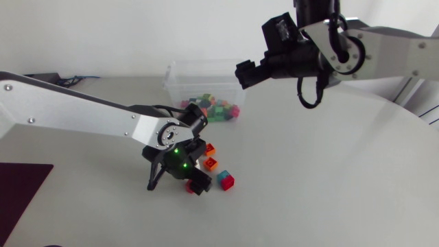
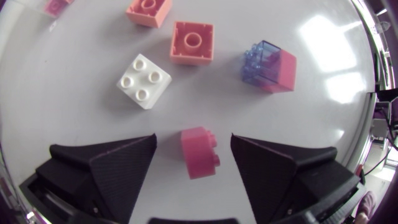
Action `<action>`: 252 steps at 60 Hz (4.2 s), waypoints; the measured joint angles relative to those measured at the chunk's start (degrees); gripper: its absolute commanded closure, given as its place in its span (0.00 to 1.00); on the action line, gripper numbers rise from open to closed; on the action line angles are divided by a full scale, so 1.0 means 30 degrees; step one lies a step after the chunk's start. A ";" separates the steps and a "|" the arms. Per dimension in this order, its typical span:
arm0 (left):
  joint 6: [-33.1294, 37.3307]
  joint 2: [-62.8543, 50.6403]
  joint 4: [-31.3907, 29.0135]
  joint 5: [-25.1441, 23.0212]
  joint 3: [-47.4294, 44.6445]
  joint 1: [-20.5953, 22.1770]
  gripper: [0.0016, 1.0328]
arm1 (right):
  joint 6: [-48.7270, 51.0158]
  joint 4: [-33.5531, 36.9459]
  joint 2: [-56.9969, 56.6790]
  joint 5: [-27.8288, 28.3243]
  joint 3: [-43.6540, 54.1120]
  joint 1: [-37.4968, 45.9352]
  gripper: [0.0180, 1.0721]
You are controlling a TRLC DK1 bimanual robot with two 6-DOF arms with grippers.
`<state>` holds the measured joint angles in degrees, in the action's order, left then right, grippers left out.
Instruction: Place the duplo bricks in the container
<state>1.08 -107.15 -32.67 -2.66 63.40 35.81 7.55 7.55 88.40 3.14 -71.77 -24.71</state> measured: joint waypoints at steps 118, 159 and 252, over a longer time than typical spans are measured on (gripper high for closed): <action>0.1209 0.6921 0.1311 0.0408 0.3548 -0.3359 0.70 | -0.1545 1.1795 0.8801 -0.0554 -0.2084 -0.5100 0.24; 0.1151 0.4838 0.2295 0.0415 0.6455 -0.3818 0.70 | -0.1676 1.2422 1.0331 -0.0488 -0.3563 -0.5493 0.67; 0.2922 0.2929 0.8131 -0.1005 0.5537 -0.6521 0.07 | -0.1020 1.2058 0.4044 0.2492 -0.7788 -0.0743 0.74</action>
<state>9.85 -98.37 -8.27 -5.67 80.01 16.25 4.49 43.72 100.53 10.61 -95.13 -26.94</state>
